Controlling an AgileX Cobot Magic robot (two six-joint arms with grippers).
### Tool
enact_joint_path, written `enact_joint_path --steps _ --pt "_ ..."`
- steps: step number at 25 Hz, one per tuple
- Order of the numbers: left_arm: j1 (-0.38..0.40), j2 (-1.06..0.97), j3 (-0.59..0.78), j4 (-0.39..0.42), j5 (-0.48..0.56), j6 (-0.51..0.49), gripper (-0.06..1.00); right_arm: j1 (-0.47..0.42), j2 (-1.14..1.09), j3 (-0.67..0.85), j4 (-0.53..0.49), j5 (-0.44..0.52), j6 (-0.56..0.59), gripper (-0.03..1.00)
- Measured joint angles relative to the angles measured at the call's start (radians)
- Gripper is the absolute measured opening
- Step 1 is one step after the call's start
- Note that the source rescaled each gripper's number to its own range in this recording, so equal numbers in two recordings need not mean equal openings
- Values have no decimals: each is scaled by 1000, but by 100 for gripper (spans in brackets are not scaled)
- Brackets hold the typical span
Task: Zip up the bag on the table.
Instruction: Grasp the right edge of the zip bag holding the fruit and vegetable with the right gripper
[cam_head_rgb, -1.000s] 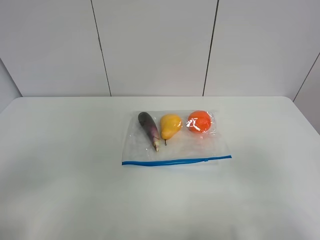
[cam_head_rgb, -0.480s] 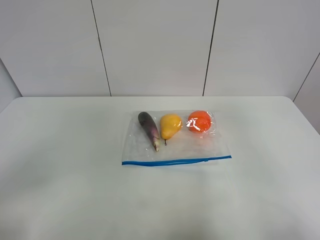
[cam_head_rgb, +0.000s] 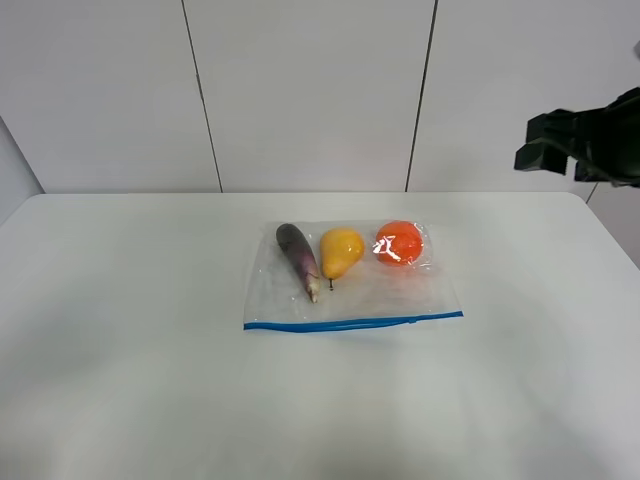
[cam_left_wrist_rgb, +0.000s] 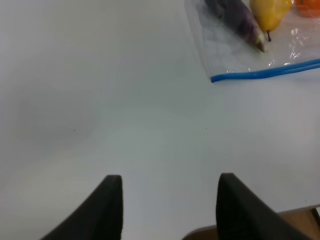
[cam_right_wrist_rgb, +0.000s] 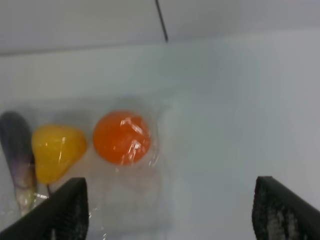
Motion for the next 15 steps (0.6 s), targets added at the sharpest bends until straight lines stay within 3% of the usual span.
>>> enact_joint_path --steps 8,15 --pt "0 0 0 0 0 0 100 0 269 -1 206 17 -30 94" --pt "0 0 0 0 0 0 100 0 405 -2 236 43 5 94"
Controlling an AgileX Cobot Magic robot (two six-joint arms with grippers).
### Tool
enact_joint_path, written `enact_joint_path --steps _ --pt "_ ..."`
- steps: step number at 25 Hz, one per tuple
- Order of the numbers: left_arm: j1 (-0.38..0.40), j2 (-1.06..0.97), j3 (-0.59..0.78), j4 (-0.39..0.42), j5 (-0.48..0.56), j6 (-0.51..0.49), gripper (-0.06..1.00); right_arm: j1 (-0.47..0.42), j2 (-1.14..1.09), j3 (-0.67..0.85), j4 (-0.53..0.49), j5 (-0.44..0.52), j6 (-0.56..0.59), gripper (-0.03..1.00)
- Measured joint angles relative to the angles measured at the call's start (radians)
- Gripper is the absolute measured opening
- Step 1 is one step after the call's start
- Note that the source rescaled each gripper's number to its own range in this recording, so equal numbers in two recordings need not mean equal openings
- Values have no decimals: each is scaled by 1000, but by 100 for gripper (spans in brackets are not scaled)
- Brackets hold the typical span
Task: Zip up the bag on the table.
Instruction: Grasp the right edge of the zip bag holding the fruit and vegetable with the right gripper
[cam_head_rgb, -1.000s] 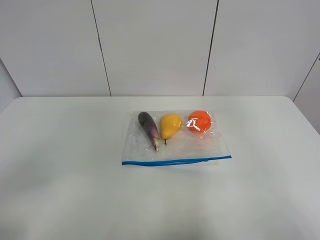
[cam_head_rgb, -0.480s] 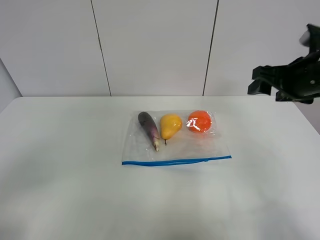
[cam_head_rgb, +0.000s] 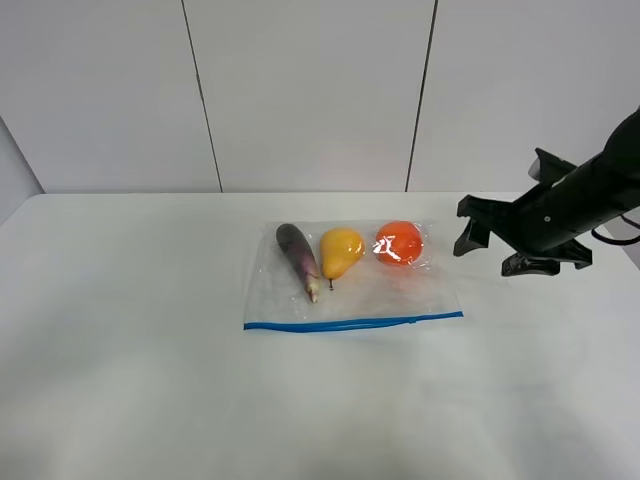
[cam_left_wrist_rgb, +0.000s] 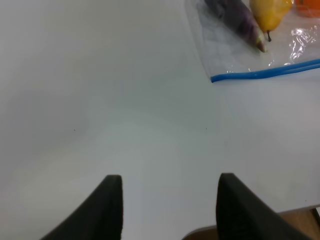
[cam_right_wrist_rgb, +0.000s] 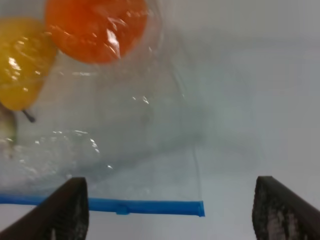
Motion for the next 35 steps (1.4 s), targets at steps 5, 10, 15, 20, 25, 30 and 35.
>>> enact_joint_path --steps 5,10,15,20,25,30,35 --pt "0 0 0 0 0 0 100 0 67 0 18 0 7 94" --pt "0 0 0 0 0 0 100 0 130 0 48 -1 4 94" --pt "0 0 0 0 0 0 100 -6 181 0 139 -3 -73 94" --pt "0 0 0 0 0 0 100 -24 225 0 285 28 -202 94" --pt "0 0 0 0 0 0 100 -30 277 0 362 42 -273 89" --pt "0 0 0 0 0 -1 100 -30 277 0 391 42 -323 71" --pt "0 0 0 0 0 -1 100 -30 277 0 391 45 -327 23"
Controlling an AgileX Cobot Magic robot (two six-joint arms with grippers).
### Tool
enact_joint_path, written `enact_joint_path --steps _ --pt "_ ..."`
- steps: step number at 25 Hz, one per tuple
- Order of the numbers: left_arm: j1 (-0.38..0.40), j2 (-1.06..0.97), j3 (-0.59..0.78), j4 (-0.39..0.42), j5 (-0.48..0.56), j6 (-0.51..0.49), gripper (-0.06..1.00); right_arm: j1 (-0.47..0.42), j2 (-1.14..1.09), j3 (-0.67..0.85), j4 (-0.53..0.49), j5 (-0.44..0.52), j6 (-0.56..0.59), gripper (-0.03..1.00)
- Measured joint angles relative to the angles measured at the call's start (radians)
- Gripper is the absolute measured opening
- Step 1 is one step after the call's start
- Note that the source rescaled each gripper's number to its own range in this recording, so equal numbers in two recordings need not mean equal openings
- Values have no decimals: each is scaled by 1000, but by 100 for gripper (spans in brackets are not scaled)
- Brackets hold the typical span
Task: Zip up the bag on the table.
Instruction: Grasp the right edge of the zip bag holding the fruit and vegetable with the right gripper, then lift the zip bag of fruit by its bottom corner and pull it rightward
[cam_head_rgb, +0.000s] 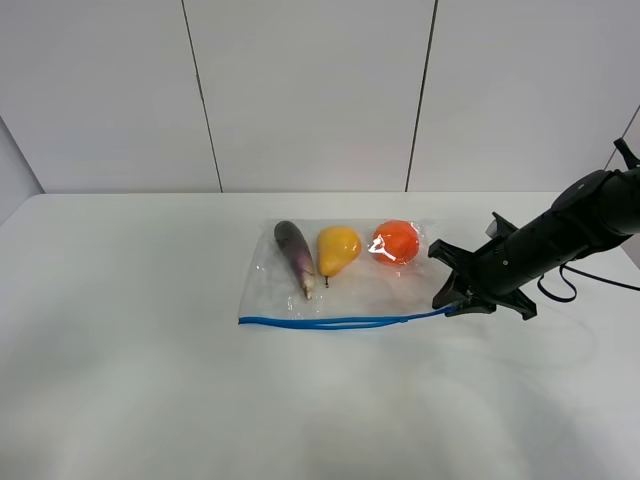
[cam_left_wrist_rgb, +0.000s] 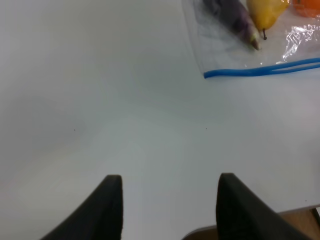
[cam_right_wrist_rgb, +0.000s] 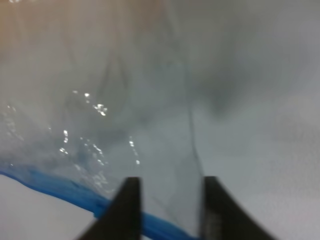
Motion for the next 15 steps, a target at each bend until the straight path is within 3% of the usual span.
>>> enact_joint_path --steps 1,3,15 --pt "0 0 0 0 0 0 100 0 0 0 0 0 0 12" --pt "0 0 0 0 0 0 100 0 0 0 1 2 -8 3" --pt "0 0 0 0 0 0 100 0 0 0 21 35 -88 0"
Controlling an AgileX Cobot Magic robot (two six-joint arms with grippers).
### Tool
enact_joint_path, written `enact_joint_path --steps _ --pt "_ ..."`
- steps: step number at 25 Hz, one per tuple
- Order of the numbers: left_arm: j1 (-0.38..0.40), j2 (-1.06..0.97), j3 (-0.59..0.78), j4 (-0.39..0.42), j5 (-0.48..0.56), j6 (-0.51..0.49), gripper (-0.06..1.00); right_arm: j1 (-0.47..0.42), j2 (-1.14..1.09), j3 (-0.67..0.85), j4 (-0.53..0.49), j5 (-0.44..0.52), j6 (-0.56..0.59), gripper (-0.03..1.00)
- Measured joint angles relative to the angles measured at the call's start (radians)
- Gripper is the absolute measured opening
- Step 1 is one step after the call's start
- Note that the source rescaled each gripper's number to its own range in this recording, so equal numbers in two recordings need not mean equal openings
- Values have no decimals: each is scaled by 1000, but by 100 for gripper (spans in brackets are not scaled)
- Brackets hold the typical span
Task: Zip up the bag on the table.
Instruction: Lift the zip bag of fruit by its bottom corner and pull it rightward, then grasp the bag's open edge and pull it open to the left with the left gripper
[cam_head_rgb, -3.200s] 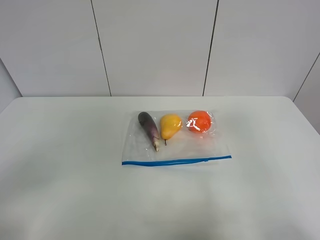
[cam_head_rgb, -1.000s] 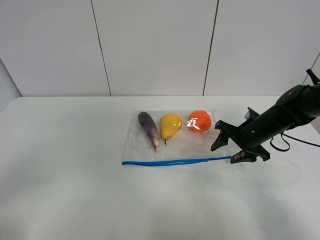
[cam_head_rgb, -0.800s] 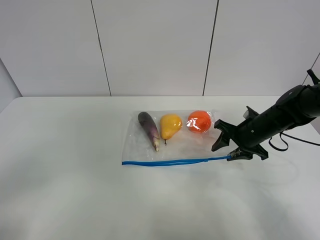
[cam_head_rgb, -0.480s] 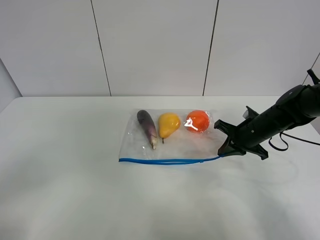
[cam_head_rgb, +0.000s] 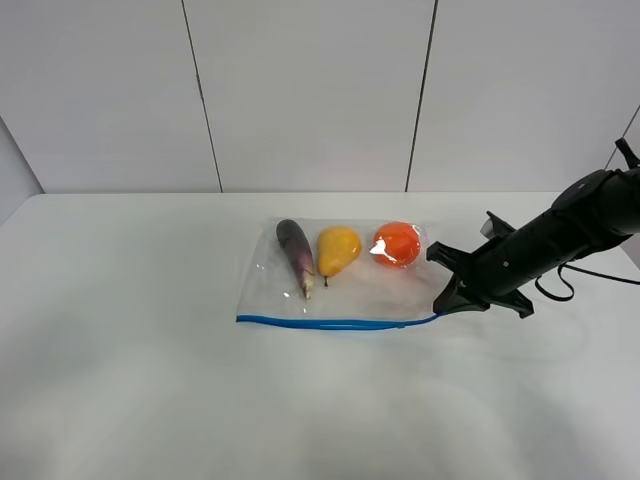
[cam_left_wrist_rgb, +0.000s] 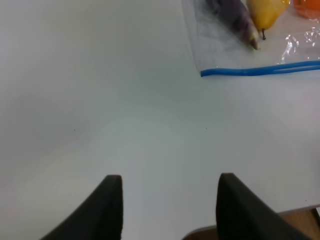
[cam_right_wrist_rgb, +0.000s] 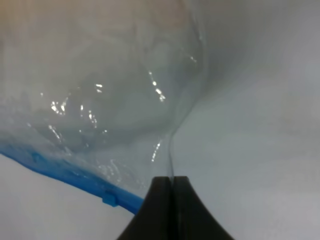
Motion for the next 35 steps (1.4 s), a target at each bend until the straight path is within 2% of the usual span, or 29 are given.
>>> enact_joint_path --steps 9,22,35 --pt "0 0 0 0 0 0 100 0 -87 -2 176 68 -156 0" --pt "0 0 0 0 0 0 100 0 -253 -3 235 123 -226 0" --pt "0 0 0 -2 0 0 100 0 -266 -3 265 143 -259 0"
